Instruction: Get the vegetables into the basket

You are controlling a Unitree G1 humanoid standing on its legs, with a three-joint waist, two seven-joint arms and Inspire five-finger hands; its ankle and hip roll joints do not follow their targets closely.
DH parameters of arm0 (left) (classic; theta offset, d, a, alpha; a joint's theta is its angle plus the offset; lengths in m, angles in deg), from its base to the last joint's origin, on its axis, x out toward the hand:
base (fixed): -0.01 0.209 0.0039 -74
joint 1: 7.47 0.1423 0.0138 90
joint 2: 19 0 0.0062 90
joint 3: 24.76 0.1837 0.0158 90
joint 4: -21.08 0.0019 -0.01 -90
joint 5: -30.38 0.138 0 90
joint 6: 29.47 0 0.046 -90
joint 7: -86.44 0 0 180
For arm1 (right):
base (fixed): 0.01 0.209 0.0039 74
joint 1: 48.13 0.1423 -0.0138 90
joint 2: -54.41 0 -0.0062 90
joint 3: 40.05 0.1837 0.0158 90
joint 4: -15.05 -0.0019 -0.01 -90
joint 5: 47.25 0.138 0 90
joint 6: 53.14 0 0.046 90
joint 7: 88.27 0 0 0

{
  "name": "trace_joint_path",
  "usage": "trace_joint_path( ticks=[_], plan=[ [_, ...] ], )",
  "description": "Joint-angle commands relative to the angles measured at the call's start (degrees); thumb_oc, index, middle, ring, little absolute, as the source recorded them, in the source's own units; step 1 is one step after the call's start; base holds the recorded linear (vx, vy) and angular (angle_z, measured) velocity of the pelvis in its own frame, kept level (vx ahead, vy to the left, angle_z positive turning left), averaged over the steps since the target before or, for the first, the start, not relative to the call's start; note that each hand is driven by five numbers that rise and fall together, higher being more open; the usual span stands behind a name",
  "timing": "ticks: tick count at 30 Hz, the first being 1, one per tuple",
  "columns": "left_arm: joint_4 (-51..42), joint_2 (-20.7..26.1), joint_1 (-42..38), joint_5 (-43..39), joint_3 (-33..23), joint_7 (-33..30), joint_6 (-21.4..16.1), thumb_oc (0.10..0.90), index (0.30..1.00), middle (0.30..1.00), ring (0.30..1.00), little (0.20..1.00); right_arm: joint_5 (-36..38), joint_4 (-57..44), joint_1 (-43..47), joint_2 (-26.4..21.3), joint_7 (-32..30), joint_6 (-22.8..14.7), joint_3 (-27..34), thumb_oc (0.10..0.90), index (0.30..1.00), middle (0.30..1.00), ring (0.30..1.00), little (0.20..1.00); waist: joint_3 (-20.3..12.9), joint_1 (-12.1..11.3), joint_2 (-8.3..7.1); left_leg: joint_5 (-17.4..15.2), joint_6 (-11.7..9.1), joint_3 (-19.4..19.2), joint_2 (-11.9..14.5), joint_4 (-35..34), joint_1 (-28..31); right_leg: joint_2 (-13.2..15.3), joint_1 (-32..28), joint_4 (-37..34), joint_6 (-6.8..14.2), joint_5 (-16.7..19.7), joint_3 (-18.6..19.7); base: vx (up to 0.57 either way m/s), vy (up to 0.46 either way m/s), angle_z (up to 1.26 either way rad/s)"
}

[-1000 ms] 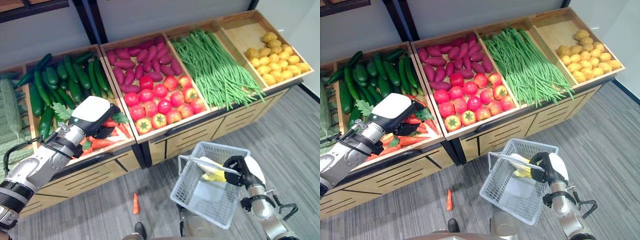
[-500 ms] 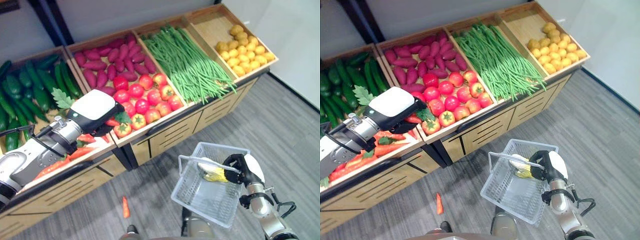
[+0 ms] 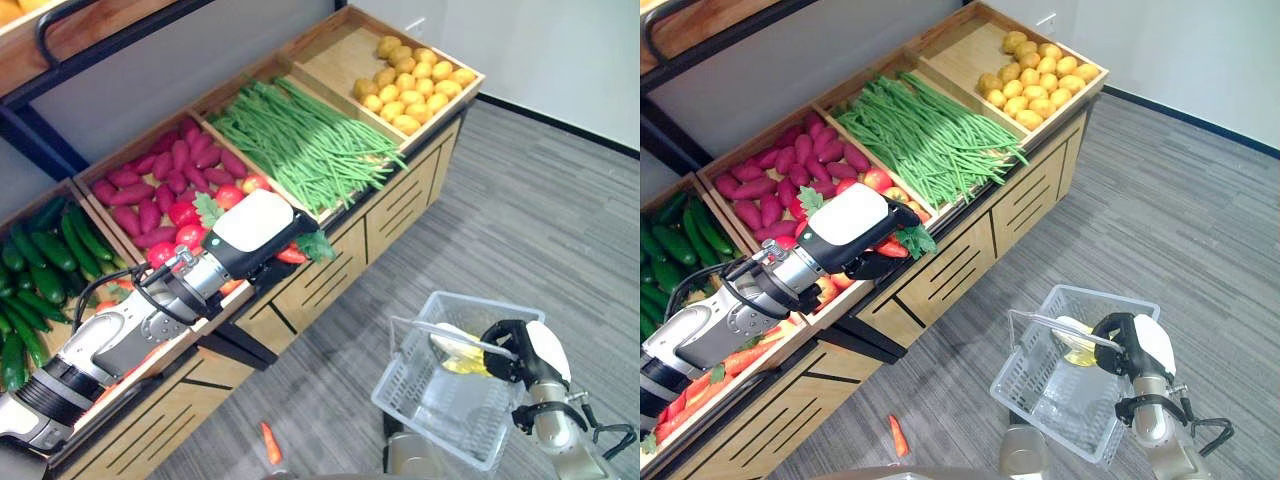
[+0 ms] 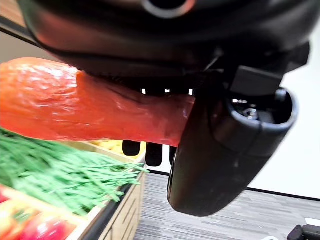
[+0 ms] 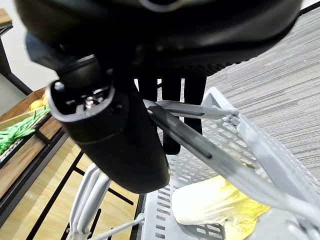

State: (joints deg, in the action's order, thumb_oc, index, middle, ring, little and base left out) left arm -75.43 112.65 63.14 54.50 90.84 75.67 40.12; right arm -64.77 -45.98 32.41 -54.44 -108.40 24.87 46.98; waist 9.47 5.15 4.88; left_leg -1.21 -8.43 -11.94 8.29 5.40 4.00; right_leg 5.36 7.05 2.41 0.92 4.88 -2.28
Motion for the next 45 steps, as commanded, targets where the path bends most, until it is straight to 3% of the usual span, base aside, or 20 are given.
trace_joint_path(
  ticks=[1, 2, 3, 8, 12, 16, 18, 20, 21, 23, 25, 29, 32, 33, 37, 45],
  plan=[
    [-1.5, 3.0, -0.1, -2.4, -7.7, -4.4, -0.2, 0.4, 0.3, 0.3, 0.3, 0.3, 0.5, -4.6, 6.0, -2.1, -4.5, -4.8, -1.5, 0.4, 0.3, 0.3, 0.3, 0.3, -1.8, -2.3, -3.5, 4.4, 2.6, 14.7, -3.8, -5.1, -7.2, 0.8, -4.8, -2.6, 6.1, -2.4, 0.3, 0.07, 0.01, -0.27],
    [-1.7, 3.2, 0.3, -2.3, -8.1, -4.4, -0.2, 0.4, 0.3, 0.3, 0.3, 0.3, 0.5, -4.4, 6.3, -2.1, -4.5, -4.8, -1.8, 0.4, 0.3, 0.3, 0.3, 0.3, -1.8, -2.3, -3.54, 4.4, 2.6, 14.5, -3.7, -5.3, -7.1, 0.7, -4.7, -2.6, 6.0, -2.4, 0.5, 0.06, 0.068, -1.22],
    [-2.6, 4.2, 1.8, -2.0, -9.8, -4.7, -0.1, 0.4, 0.3, 0.3, 0.3, 0.3, 0.2, -3.9, 7.5, -2.2, -4.0, -4.8, -2.8, 0.4, 0.3, 0.3, 0.3, 0.3, -1.8, -2.9, -3.42, 5.3, 2.5, 17.0, -4.3, -6.2, -8.4, 0.6, -4.4, -2.6, 6.3, -2.1, 2.2, 0.04, 0.084, -1.33],
    [-4.3, 5.0, 2.6, -3.7, -10.2, -4.4, -1.1, 0.4, 0.3, 0.3, 0.3, 0.3, 0.2, -4.8, 6.3, -1.9, -2.9, -4.3, -2.7, 0.4, 0.3, 0.3, 0.3, 0.3, -2.6, -1.5, -3.22, 3.8, 4.1, 13.1, -5.1, -8.2, -4.9, 1.7, -4.7, -3.1, 7.4, -1.6, 4.3, 0.06, 0.196, -0.76],
    [-4.9, 7.5, 3.5, -3.7, -11.0, -4.1, -1.2, 0.4, 0.3, 0.3, 0.3, 0.3, 1.0, -4.3, 6.3, 0.5, -2.2, -3.8, -3.2, 0.4, 0.3, 0.3, 0.3, 0.3, -3.2, -1.5, -4.44, 1.6, 5.9, 7.8, -6.6, -8.5, -2.2, 3.3, -3.1, -2.9, 9.7, 0.6, 8.4, 0.0, 0.235, -0.61],
    [-5.0, 8.1, 3.4, -3.8, -11.1, -4.0, -1.4, 0.4, 0.3, 0.3, 0.3, 0.3, 0.9, -4.4, 5.6, 1.3, -2.1, -3.5, -3.1, 0.4, 0.3, 0.3, 0.3, 0.3, -3.1, -1.4, -5.19, 0.9, 6.5, 6.2, -7.4, -8.4, -1.5, 3.9, -2.2, -2.9, 10.7, 1.7, 10.0, -0.04, 0.14, -0.41],
    [-5.0, 8.2, 3.6, -3.4, -11.3, -4.4, -1.8, 0.4, 0.3, 0.3, 0.3, 0.3, 0.2, -3.9, 5.7, 1.8, -2.5, -3.3, -2.9, 0.4, 0.3, 0.3, 0.3, 0.3, -2.4, -0.6, -6.05, 0.0, 7.2, 4.1, -8.4, -8.1, -1.2, 4.6, 0.0, -3.1, 12.3, 5.4, 11.7, -0.15, 0.189, -0.27],
    [-5.0, 8.6, 3.5, -3.4, -11.7, -4.4, -2.0, 0.4, 0.3, 0.3, 0.3, 0.3, 0.0, -3.8, 6.1, 2.0, -2.6, -3.1, -3.0, 0.4, 0.3, 0.3, 0.3, 0.3, -2.1, -0.7, -6.3, 0.1, 7.4, 2.9, -8.3, -7.8, -1.6, 4.6, 1.3, -3.3, 13.0, 6.7, 12.4, -0.12, 0.063, -0.4],
    [-4.7, 8.9, 3.7, -3.1, -11.7, -4.8, -2.0, 0.4, 0.3, 0.3, 0.3, 0.3, -0.3, -3.8, 6.3, 2.3, -2.9, -3.1, -3.0, 0.4, 0.3, 0.3, 0.3, 0.3, -1.8, -0.9, -6.45, 0.3, 7.5, 1.8, -8.1, -7.7, -1.9, 4.7, 2.2, -2.8, 12.9, 7.2, 11.6, -0.15, 0.035, -0.49],
    [-4.4, 9.2, 3.9, -3.1, -12.2, -4.9, -1.5, 0.4, 0.3, 0.3, 0.3, 0.3, -0.3, -3.4, 7.0, 2.9, -3.1, -3.0, -3.4, 0.4, 0.3, 0.3, 0.3, 0.3, -1.3, -2.5, -5.72, 0.5, 7.8, 0.0, -6.7, -7.0, -2.9, 5.8, 1.4, 2.3, 11.3, 3.1, 4.5, -0.2, 0.028, -0.59],
    [-4.6, 9.5, 4.4, -3.3, -13.3, -4.7, -1.3, 0.4, 0.3, 0.3, 0.3, 0.3, -0.5, -3.4, 7.0, 2.9, -3.1, -3.0, -3.3, 0.4, 0.3, 0.3, 0.3, 0.3, -1.5, -3.5, -5.23, 0.9, 8.0, -1.0, -5.9, -6.6, -3.7, 6.9, -0.3, 5.9, 10.3, 0.5, -0.3, -0.14, 0.018, -0.82],
    [-4.9, 9.5, 6.3, -3.2, -15.4, -4.4, -1.0, 0.4, 0.3, 0.3, 0.3, 0.3, -1.2, -3.9, 7.0, 2.8, -2.9, -2.7, -3.4, 0.4, 0.3, 0.3, 0.3, 0.3, -2.5, -4.7, -5.35, 1.7, 7.8, -3.2, -5.4, -7.3, -3.9, 7.9, -2.8, 7.0, 9.9, -0.5, -3.9, -0.08, -0.01, -0.47],
    [-5.3, 9.2, 7.8, -3.2, -16.4, -3.8, -0.7, 0.4, 0.3, 0.3, 0.3, 0.3, -1.8, -4.4, 7.0, 3.0, -3.0, -2.3, -3.5, 0.4, 0.3, 0.3, 0.3, 0.3, -3.4, -5.7, -6.02, 1.8, 7.2, -5.5, -5.2, -7.9, -3.3, 9.0, -4.5, 4.1, 10.6, 0.3, -8.0, 0.01, -0.099, -0.48],
    [-5.2, 8.3, 8.5, -3.4, -17.0, -3.5, -0.6, 0.4, 0.3, 0.3, 0.3, 0.3, -2.0, -4.4, 6.5, 3.4, -3.0, -2.2, -3.5, 0.4, 0.3, 0.3, 0.3, 0.3, -3.9, -5.5, -6.36, 2.2, 6.7, -6.8, -4.7, -8.0, -2.9, 8.1, -5.3, 1.5, 10.7, -0.2, -9.0, 0.03, -0.176, -0.44],
    [-4.9, 6.6, 8.1, -4.1, -16.4, -3.4, -0.6, 0.4, 0.3, 0.3, 0.3, 0.3, -1.7, -4.6, 5.5, 3.3, -2.9, -2.2, -3.2, 0.4, 0.3, 0.3, 0.3, 0.3, -4.1, -4.7, -6.19, 3.9, 5.6, -7.6, -3.4, -8.7, -2.9, 6.1, -5.8, -1.6, 10.0, -0.8, -8.3, 0.01, -0.174, -0.35],
    [-4.0, 1.1, 3.0, -5.7, -11.2, -2.7, -0.5, 0.4, 0.3, 0.3, 0.3, 0.3, -1.7, -5.9, 3.8, 0.1, -4.5, -2.5, -0.9, 0.4, 0.3, 0.3, 0.3, 0.3, -3.0, -1.9, -3.69, 6.6, 1.9, -6.8, 0.3, -6.9, -2.9, 1.8, -8.2, -5.0, 7.5, -2.4, -7.6, 0.0, -0.188, -0.2]
  ],
)
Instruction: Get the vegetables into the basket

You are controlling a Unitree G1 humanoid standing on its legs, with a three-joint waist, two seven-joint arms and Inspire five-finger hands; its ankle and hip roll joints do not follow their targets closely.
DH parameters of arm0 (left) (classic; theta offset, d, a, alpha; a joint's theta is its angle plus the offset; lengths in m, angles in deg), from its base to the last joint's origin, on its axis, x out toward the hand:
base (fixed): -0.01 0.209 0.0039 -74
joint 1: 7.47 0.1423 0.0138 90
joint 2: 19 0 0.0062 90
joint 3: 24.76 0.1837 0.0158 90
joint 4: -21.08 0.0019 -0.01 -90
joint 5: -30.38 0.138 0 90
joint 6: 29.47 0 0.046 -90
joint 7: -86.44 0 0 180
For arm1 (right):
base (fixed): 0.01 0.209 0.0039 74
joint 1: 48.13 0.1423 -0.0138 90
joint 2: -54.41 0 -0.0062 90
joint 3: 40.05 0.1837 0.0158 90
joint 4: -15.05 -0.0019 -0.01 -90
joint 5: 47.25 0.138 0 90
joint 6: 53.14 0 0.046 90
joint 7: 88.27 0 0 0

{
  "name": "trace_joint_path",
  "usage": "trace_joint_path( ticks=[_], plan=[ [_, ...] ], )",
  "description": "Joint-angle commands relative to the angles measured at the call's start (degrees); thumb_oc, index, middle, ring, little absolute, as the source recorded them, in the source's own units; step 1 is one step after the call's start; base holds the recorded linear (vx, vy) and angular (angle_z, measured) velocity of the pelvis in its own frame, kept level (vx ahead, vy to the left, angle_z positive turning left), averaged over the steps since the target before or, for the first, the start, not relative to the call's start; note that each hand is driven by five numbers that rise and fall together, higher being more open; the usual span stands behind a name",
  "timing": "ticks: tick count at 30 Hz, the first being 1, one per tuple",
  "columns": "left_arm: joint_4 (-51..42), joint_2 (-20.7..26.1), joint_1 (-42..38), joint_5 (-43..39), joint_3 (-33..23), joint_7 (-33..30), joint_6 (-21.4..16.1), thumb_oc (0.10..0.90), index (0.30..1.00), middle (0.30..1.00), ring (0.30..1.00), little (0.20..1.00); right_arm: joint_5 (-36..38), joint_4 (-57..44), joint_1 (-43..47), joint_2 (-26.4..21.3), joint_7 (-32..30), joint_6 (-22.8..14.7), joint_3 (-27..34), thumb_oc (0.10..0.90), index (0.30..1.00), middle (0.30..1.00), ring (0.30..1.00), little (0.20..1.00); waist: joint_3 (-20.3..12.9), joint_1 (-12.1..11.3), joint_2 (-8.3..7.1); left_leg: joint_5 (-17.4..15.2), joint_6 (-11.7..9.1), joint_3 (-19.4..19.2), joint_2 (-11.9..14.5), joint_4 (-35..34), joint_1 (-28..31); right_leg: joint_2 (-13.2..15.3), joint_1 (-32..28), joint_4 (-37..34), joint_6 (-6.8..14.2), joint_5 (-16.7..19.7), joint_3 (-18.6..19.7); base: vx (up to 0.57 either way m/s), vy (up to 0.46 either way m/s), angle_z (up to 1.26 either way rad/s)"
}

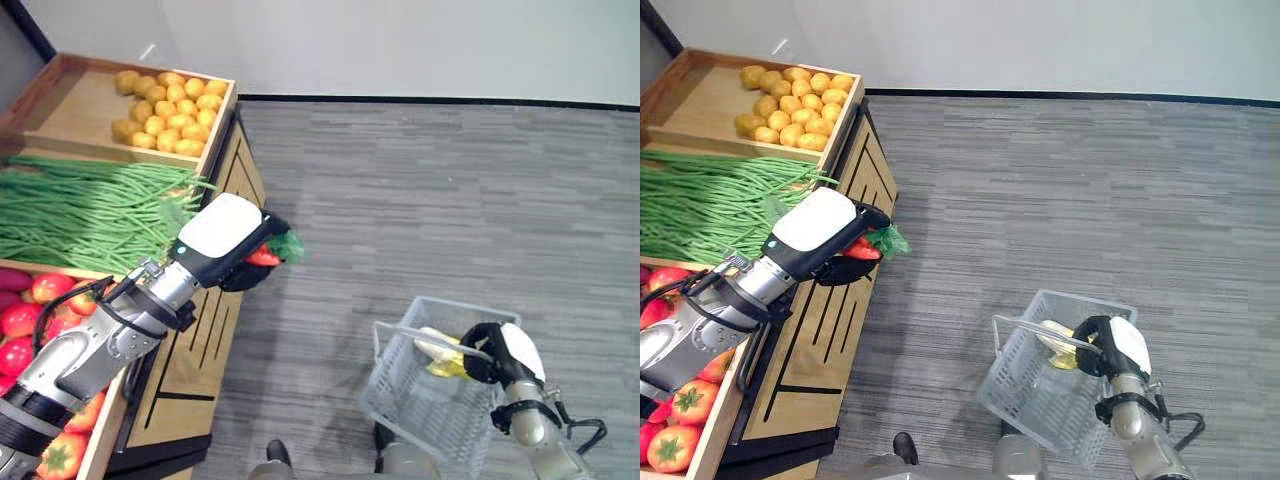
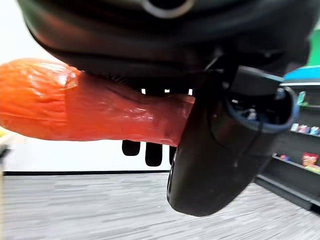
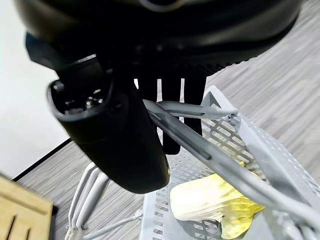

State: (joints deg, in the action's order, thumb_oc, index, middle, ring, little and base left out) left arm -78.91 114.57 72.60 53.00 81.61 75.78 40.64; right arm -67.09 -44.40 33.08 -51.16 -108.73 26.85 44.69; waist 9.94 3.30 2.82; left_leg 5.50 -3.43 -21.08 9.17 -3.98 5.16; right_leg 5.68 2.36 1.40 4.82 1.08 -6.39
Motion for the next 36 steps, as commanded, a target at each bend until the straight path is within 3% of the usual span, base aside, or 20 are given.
trace_joint_path(
  ticks=[1, 3, 4, 5, 6, 8, 13, 21, 29, 36],
  plan=[
    [-0.2, -1.0, -7.0, -4.2, -1.5, -2.9, -1.1, 0.4, 0.3, 0.3, 0.3, 0.3, 0.7, -7.3, 3.7, -3.5, -4.3, -4.6, 1.1, 0.4, 0.3, 0.3, 0.3, 0.3, -3.2, -0.1, -1.68, -0.5, -3.2, 3.0, -0.3, 4.3, -4.6, 1.2, -3.5, -4.3, 3.2, 1.6, -2.9, 0.02, -0.208, -0.03],
    [-0.3, -1.4, -7.3, -4.2, -1.2, -3.1, -1.2, 0.4, 0.3, 0.3, 0.3, 0.3, 0.6, -7.4, 4.3, -4.0, -4.5, -4.9, 0.9, 0.4, 0.3, 0.3, 0.3, 0.3, -2.9, -0.3, -1.74, -1.2, -3.4, 4.6, -0.4, 6.2, -5.2, 0.9, -3.5, -4.5, 2.9, 1.5, -2.2, 0.01, -0.07, -0.12],
    [-0.5, -2.0, -6.8, -4.5, -0.5, -3.4, -1.3, 0.4, 0.3, 0.3, 0.3, 0.3, 0.6, -8.0, 5.8, -5.2, -4.6, -5.1, 0.1, 0.4, 0.3, 0.3, 0.3, 0.3, -2.1, -1.4, -1.8, -1.7, -3.3, 11.1, -2.0, 7.1, -6.0, 0.7, -3.6, -4.6, 2.7, 1.3, -0.4, -0.01, -0.019, -0.31],
    [-0.4, -2.0, -6.9, -4.4, -0.6, -3.5, -1.3, 0.4, 0.3, 0.3, 0.3, 0.3, 0.7, -7.9, 5.9, -5.2, -4.6, -5.1, 0.1, 0.4, 0.3, 0.3, 0.3, 0.3, -2.2, -1.4, -1.82, -1.4, -3.3, 11.1, -2.0, 7.1, -6.4, 0.8, -3.3, -4.6, 2.6, 1.5, -0.4, 0.02, -0.039, -0.76],
    [-0.5, -2.2, -6.5, -4.0, -0.4, -3.8, -1.2, 0.4, 0.3, 0.3, 0.3, 0.3, 0.7, -7.9, 7.3, -6.1, -4.7, -5.2, -0.6, 0.4, 0.3, 0.3, 0.3, 0.3, -2.0, -2.9, -1.89, -2.0, -2.7, 18.5, -4.1, 5.1, -8.3, 0.8, -2.8, -4.5, 2.6, 1.7, 1.6, 0.02, -0.022, -0.75],
    [-0.9, -1.6, -6.3, -3.3, -0.8, -4.2, -1.2, 0.4, 0.3, 0.3, 0.3, 0.3, 1.2, -8.7, 7.9, -7.1, -4.4, -5.7, -0.9, 0.4, 0.3, 0.3, 0.3, 0.3, -2.4, -3.2, -1.62, -0.4, -2.6, 22.1, -4.4, 3.2, -10.3, 0.8, -1.9, -4.7, 3.0, 2.5, 3.1, 0.08, 0.038, -0.66],
    [-2.3, -1.1, -7.0, -5.9, 0.8, -2.6, -1.9, 0.4, 0.3, 0.3, 0.3, 0.3, 1.4, -8.3, 9.3, -8.2, -3.6, -4.9, -1.3, 0.4, 0.3, 0.3, 0.3, 0.3, -3.9, -2.8, -1.18, -1.6, -1.3, 19.9, -5.3, 1.1, -6.7, 1.4, -3.2, -5.4, 3.6, 2.4, 5.0, 0.1, 0.134, -0.56],
    [-3.2, -0.4, -13.9, -9.2, 7.4, -2.1, -3.1, 0.4, 0.3, 0.3, 0.3, 0.3, 1.3, -5.5, 20.2, -8.6, -6.3, -3.7, -5.8, 0.4, 0.3, 0.3, 0.3, 0.3, -5.4, -3.8, -1.92, -3.4, 0.1, 15.9, -6.3, -0.7, -2.9, 2.7, -2.2, -6.2, 5.3, 4.5, 8.8, 0.02, 0.103, -0.31],
    [-4.1, -2.9, -21.9, -10.5, 14.6, -1.8, -3.0, 0.4, 0.3, 0.3, 0.3, 0.3, 2.2, -7.6, 28.4, -6.9, -7.9, -3.5, -9.3, 0.4, 0.3, 0.3, 0.3, 0.3, -6.8, -3.8, -2.14, -3.9, 0.0, 15.4, -6.2, -1.0, -2.6, 2.9, -1.8, -6.4, 5.8, 4.8, 8.4, 0.0, 0.001, -0.04],
    [-5.3, -7.5, -29.0, -11.8, 20.1, -2.3, -2.3, 0.4, 0.3, 0.3, 0.3, 0.3, 4.6, -6.5, 38.2, -2.2, -11.0, -2.7, -12.3, 0.4, 0.3, 0.3, 0.3, 0.3, -7.3, -4.0, -1.6, -3.5, -0.6, 16.2, -5.6, -1.0, -3.0, 2.8, -2.2, -6.4, 5.6, 4.6, 6.9, 0.0, -0.013, 0.02]
  ],
)
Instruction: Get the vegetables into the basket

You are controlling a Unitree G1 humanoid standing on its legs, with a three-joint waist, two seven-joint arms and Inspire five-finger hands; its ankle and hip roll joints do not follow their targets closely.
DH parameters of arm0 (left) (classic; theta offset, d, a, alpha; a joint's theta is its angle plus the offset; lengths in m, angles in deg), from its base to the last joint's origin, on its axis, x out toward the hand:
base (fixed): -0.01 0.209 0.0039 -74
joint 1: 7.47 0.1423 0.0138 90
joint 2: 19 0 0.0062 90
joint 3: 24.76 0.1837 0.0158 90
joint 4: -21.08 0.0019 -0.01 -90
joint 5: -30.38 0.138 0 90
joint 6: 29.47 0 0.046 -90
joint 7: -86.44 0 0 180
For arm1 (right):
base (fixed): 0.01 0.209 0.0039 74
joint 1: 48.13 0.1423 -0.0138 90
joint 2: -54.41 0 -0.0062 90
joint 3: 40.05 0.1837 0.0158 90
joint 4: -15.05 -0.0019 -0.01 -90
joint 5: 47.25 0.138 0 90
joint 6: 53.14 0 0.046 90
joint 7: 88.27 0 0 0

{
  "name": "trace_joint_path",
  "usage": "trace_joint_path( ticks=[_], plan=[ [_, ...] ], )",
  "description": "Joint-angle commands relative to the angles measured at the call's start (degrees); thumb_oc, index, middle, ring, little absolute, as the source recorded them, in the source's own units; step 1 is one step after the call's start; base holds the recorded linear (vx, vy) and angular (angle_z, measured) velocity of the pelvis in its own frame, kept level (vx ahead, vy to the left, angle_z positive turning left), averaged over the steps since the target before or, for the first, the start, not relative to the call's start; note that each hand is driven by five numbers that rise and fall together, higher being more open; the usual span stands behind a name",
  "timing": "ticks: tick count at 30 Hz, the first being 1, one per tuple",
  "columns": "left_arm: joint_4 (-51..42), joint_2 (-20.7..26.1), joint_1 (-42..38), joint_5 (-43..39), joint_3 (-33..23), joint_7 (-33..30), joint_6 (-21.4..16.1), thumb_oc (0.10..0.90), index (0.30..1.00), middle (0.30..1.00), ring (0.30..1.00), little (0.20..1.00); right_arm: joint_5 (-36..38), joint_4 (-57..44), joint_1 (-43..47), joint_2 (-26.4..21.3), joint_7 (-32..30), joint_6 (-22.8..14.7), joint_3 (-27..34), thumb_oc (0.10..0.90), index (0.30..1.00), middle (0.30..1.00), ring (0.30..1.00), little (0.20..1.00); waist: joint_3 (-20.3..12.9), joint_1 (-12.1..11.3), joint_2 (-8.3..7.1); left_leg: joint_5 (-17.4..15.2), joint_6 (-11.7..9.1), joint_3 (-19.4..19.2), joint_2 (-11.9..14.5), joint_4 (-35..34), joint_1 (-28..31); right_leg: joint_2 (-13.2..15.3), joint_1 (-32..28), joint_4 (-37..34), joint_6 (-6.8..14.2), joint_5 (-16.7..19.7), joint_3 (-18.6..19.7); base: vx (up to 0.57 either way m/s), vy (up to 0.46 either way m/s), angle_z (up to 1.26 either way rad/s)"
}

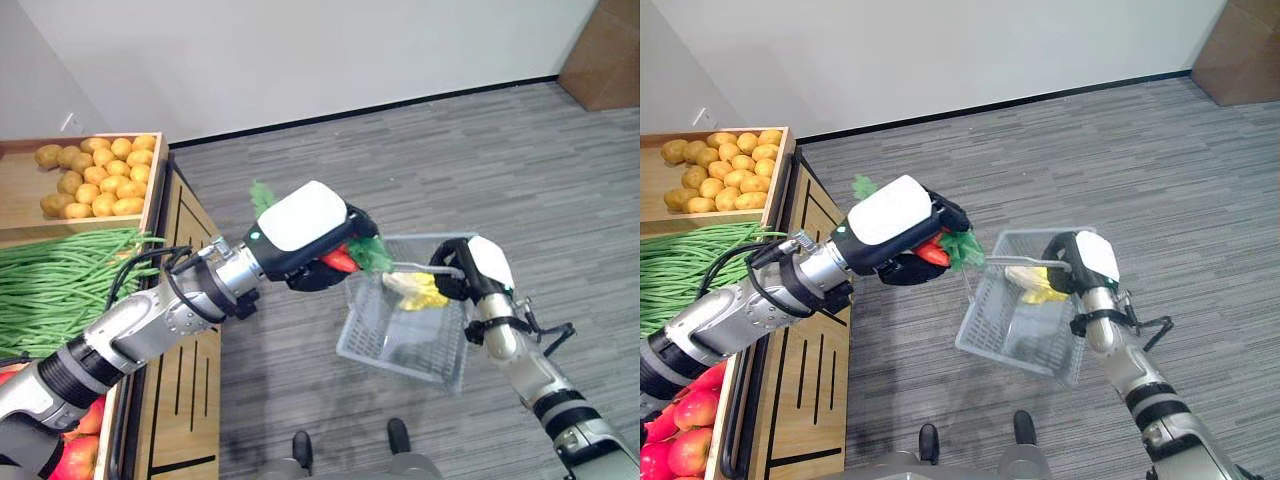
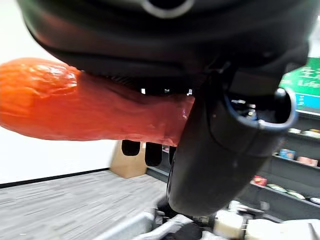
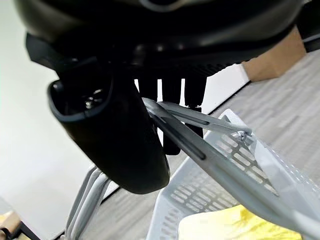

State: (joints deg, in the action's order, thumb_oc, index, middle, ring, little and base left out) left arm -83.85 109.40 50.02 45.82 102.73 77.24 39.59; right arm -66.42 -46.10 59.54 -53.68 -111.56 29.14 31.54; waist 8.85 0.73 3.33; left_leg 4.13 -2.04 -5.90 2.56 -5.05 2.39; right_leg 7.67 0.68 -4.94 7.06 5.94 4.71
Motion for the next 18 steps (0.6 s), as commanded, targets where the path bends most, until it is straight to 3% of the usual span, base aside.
trace_joint_path(
  ticks=[1, 5, 11, 18],
  plan=[
    [-0.7, -2.9, -7.0, -4.8, -0.4, -3.5, -1.2, 0.4, 0.3, 0.3, 0.3, 0.3, 4.8, -4.6, 13.0, 1.4, -8.5, -5.0, 0.6, 0.4, 0.3, 0.3, 0.3, 0.3, -6.3, -1.5, -1.91, -2.1, -2.1, 1.2, 1.0, 0.1, -0.2, 0.8, -0.7, -0.1, 3.4, -0.3, -4.4, 0.01, -0.022, 0.03],
    [-1.3, -4.1, -8.6, -5.8, 1.1, -3.2, -1.1, 0.4, 0.3, 0.3, 0.3, 0.3, 7.2, -4.0, 15.8, 4.1, -9.7, -5.4, 0.3, 0.4, 0.3, 0.3, 0.3, 0.3, -6.2, -1.7, -1.53, -2.1, -2.2, 1.3, 1.2, 0.1, -0.2, 0.7, -0.9, -0.1, 3.4, -0.4, -4.7, 0.0, -0.002, 0.01],
    [2.0, -10.6, -10.2, -7.4, 5.2, -2.4, 0.1, 0.4, 0.3, 0.3, 0.3, 0.3, 16.9, -8.7, 19.8, 11.4, -12.3, -8.6, 1.4, 0.4, 0.3, 0.3, 0.3, 0.3, -6.2, -1.7, -0.57, -2.1, -2.3, 1.4, 1.2, 0.1, 0.0, 0.6, -1.2, -0.1, 3.4, -0.7, -5.1, 0.0, -0.002, 0.04],
    [5.4, -12.5, -9.2, -7.3, 6.5, -1.0, 1.1, 0.4, 0.3, 0.3, 0.3, 0.3, 21.2, -13.9, 20.1, 13.4, -12.2, -10.3, 1.6, 0.4, 0.3, 0.3, 0.3, 0.3, -6.6, -1.6, -0.75, -2.3, -2.3, 1.1, 1.3, 0.1, 0.3, 0.7, -1.5, -0.1, 3.3, -0.8, -5.0, 0.0, 0.0, 0.0]
  ],
)
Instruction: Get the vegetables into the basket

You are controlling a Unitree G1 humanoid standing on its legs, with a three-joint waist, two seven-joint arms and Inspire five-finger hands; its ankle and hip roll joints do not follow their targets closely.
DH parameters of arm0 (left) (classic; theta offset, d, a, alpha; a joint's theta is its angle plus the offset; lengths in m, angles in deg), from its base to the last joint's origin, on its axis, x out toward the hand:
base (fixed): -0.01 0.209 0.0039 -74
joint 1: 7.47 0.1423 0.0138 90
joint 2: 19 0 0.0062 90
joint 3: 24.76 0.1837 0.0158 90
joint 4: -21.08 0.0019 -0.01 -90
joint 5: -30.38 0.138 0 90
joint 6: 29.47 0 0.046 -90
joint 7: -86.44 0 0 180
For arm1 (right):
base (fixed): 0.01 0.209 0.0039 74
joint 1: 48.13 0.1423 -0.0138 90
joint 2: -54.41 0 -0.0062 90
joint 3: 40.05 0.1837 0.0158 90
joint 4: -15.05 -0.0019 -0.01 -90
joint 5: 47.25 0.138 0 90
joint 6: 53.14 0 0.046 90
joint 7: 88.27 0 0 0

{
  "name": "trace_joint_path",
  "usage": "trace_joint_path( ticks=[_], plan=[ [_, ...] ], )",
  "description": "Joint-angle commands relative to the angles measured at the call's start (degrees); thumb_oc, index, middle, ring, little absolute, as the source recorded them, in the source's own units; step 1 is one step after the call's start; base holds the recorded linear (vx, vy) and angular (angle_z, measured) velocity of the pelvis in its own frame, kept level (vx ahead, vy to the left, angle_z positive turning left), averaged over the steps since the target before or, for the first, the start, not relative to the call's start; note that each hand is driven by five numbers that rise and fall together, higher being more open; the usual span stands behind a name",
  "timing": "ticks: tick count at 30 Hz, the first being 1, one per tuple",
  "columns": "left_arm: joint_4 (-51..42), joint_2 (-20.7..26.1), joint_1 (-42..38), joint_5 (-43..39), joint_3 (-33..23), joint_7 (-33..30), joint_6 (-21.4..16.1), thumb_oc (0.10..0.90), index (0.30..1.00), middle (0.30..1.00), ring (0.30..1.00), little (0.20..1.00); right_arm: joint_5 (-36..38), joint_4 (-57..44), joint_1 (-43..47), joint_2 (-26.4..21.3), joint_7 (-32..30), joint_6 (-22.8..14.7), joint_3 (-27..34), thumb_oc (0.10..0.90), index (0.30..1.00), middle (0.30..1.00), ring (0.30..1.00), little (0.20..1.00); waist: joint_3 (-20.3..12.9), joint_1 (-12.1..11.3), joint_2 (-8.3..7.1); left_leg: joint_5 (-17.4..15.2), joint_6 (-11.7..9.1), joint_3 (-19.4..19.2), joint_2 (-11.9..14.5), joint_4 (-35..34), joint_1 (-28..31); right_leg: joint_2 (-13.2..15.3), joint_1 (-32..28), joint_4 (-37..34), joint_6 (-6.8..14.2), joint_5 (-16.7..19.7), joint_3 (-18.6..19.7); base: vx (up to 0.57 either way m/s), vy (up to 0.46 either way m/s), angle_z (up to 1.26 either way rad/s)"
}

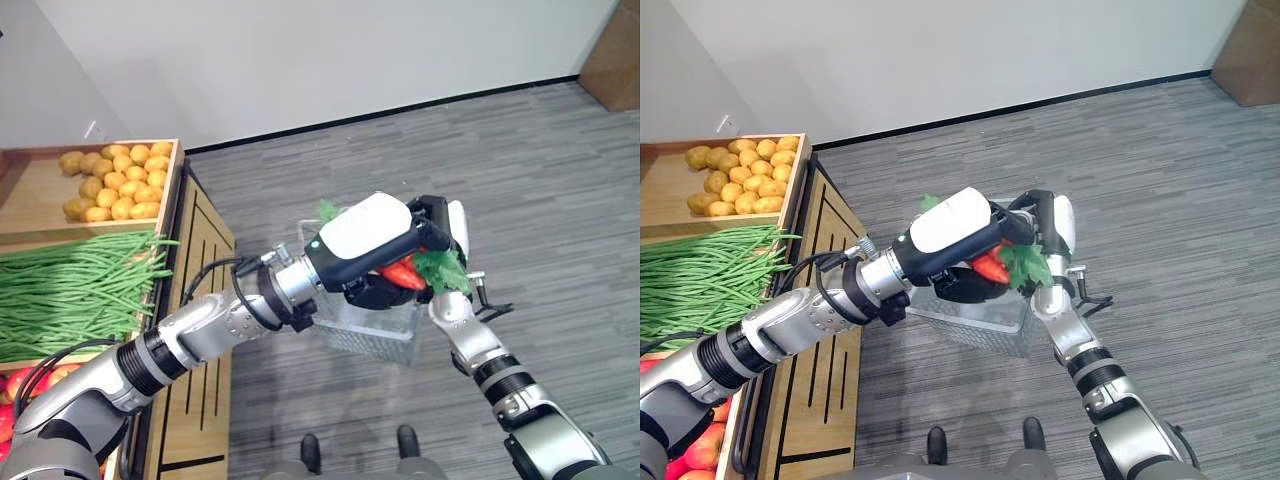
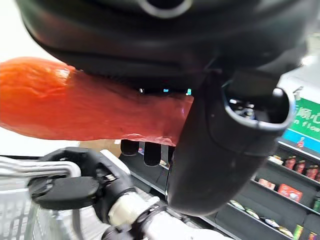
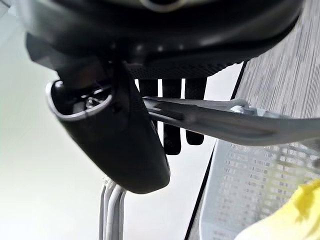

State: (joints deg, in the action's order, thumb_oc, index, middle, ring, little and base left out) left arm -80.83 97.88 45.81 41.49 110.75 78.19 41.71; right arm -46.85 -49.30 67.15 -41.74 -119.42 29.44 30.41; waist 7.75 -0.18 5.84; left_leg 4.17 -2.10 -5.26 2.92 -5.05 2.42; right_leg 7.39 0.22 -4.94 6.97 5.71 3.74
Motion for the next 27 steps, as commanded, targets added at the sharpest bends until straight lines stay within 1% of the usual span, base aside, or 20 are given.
trace_joint_path(
  ticks=[1, 4, 8, 9, 10, 13, 15, 16, 18, 20, 22, 23, 24, 27],
  plan=[
    [3.8, -1.2, -4.9, -2.0, -0.8, -1.4, -0.6, 0.4, 0.3, 0.3, 0.3, 0.3, 3.4, -12.5, 12.3, 2.0, -3.7, -11.3, 2.6, 0.4, 0.3, 0.3, 0.3, 0.3, -5.6, -0.6, -3.29, -2.4, -2.2, 0.3, 0.9, 0.1, 0.4, 1.0, -1.1, -0.1, 3.4, -0.6, -3.9, 0.0, 0.0, 0.0],
    [6.7, -1.4, -4.0, -0.3, -0.5, -0.6, 0.2, 0.4, 0.3, 0.3, 0.3, 0.3, 5.2, -15.7, 11.3, 2.4, -2.6, -12.3, 2.2, 0.4, 0.3, 0.3, 0.3, 0.3, -5.7, -0.4, -3.36, -2.5, -2.1, 0.1, 0.9, 0.1, 0.7, 1.0, -1.2, -0.1, 3.4, -0.5, -3.7, 0.0, 0.0, 0.0],
    [11.3, -1.0, -3.2, 5.2, -0.6, -0.9, 1.1, 0.4, 0.3, 0.3, 0.3, 0.3, 8.8, -20.3, 9.1, 3.1, -0.1, -14.0, 1.4, 0.4, 0.3, 0.3, 0.3, 0.3, -5.8, -0.2, -3.55, -2.6, -2.2, -0.3, 0.9, 0.1, 0.9, 1.0, -1.1, -0.1, 3.4, -0.5, -3.5, 0.0, 0.003, -0.03],
    [11.4, -1.1, -3.1, 5.4, -0.5, -1.1, 1.0, 0.4, 0.3, 0.3, 0.3, 0.3, 8.9, -20.4, 9.0, 3.1, 0.0, -14.0, 1.5, 0.4, 0.3, 0.3, 0.3, 0.3, -5.8, -0.2, -3.56, -2.7, -2.2, -0.3, 0.9, 0.1, 0.9, 1.0, -1.1, -0.1, 3.4, -0.5, -3.5, 0.0, 0.0, 0.0],
    [13.3, -0.8, -2.9, 7.8, -1.1, -2.0, 1.4, 0.4, 0.3, 0.3, 0.3, 0.3, 10.5, -22.7, 7.9, 3.4, 1.2, -14.8, 0.8, 0.4, 0.3, 0.3, 0.3, 0.3, -5.8, -0.1, -3.65, -2.7, -2.1, -0.4, 1.0, 0.1, 1.0, 1.0, -1.1, -0.1, 3.4, -0.4, -3.4, 0.0, 0.0, 0.0],
    [16.8, -1.7, -1.1, 9.8, -2.6, -3.4, 2.3, 0.4, 0.3, 0.3, 0.3, 0.3, 12.3, -25.5, 6.3, 3.4, 2.9, -15.4, 0.2, 0.4, 0.3, 0.3, 0.3, 0.3, -5.7, 0.0, -3.79, -2.6, -2.2, -0.7, 1.0, 0.1, 1.0, 1.0, -1.0, -0.1, 3.4, -0.3, -3.2, 0.0, -0.001, -0.03],
    [20.0, -2.5, 0.8, 11.6, -4.8, -5.0, 3.5, 0.4, 0.3, 0.3, 0.3, 0.3, 13.5, -28.0, 4.9, 3.4, 4.2, -16.0, -0.5, 0.4, 0.3, 0.3, 0.3, 0.3, -5.7, 0.1, -3.91, -2.6, -2.2, -0.9, 1.1, 0.1, 1.2, 0.9, -1.0, -0.1, 3.4, -0.3, -3.1, -0.01, 0.004, -0.05],
    [20.0, -2.6, 0.9, 11.7, -4.9, -5.1, 3.4, 0.4, 0.3, 0.3, 0.3, 0.3, 13.5, -28.0, 4.9, 3.3, 4.2, -15.9, -0.6, 0.4, 0.3, 0.3, 0.3, 0.3, -5.7, 0.1, -3.86, -2.6, -2.2, -0.9, 1.1, 0.1, 1.2, 0.9, -1.0, -0.1, 3.4, -0.3, -3.1, -0.01, -0.001, -0.04],
    [24.7, -4.0, 4.3, 15.1, -8.3, -6.8, 5.5, 0.4, 0.3, 0.3, 0.3, 0.3, 14.8, -31.0, 2.3, 3.0, 6.4, -16.2, -1.8, 0.4, 0.3, 0.3, 0.3, 0.3, -5.9, 0.3, -4.1, -2.5, -2.4, -1.3, 1.4, 0.1, 1.2, 1.0, -0.8, -0.1, 3.3, -0.2, -3.0, -0.02, -0.007, -0.05],
    [26.9, -4.7, 5.4, 16.1, -9.8, -7.8, 6.6, 0.4, 0.3, 0.3, 0.3, 0.3, 15.3, -31.8, 1.4, 2.9, 7.4, -16.4, -2.3, 0.4, 0.3, 0.3, 0.3, 0.3, -5.8, 0.4, -4.19, -2.4, -2.5, -1.4, 1.5, 0.1, 1.2, 1.0, -0.8, -0.1, 3.3, -0.1, -3.0, -0.01, -0.007, -0.04],
    [28.3, -5.4, 6.3, 17.0, -10.8, -8.5, 7.5, 0.58, 0.553, 0.553, 0.553, 0.553, 15.6, -32.4, 0.5, 2.7, 7.8, -16.3, -2.5, 0.4, 0.3, 0.3, 0.3, 0.3, -5.8, 0.4, -4.23, -2.4, -2.6, -1.5, 1.6, 0.1, 1.2, 1.0, -0.8, -0.1, 3.2, -0.1, -3.1, 0.0, -0.004, -0.02],
    [29.7, -5.9, 7.0, 17.8, -11.5, -8.9, 8.4, 0.824, 0.893, 0.893, 0.893, 0.893, 15.4, -32.7, 0.1, 2.6, 8.1, -16.1, -2.8, 0.4, 0.3, 0.3, 0.3, 0.3, -5.7, 0.4, -4.31, -2.3, -2.6, -1.5, 1.7, 0.1, 1.1, 1.0, -0.8, -0.1, 3.2, -0.1, -3.2, 0.0, 0.0, 0.0],
    [29.7, -6.0, 7.1, 17.9, -11.6, -9.0, 8.4, 0.9, 1.0, 1.0, 1.0, 1.0, 15.4, -32.8, 0.1, 2.5, 8.1, -16.1, -2.8, 0.4, 0.3, 0.3, 0.3, 0.3, -5.8, 0.4, -4.26, -2.3, -2.6, -1.5, 1.7, 0.1, 1.1, 1.0, -0.8, -0.1, 3.2, -0.1, -3.2, 0.0, 0.0, 0.0],
    [31.2, -6.9, 8.1, 19.3, -12.9, -9.4, 9.6, 0.9, 1.0, 1.0, 1.0, 1.0, 15.3, -33.3, -0.9, 2.3, 8.7, -15.7, -3.1, 0.4, 0.3, 0.3, 0.3, 0.3, -5.7, 0.4, -4.27, -2.2, -2.7, -1.4, 1.8, 0.1, 1.0, 0.9, -0.8, -0.1, 3.1, -0.1, -3.3, 0.0, 0.0, 0.0]
  ],
)
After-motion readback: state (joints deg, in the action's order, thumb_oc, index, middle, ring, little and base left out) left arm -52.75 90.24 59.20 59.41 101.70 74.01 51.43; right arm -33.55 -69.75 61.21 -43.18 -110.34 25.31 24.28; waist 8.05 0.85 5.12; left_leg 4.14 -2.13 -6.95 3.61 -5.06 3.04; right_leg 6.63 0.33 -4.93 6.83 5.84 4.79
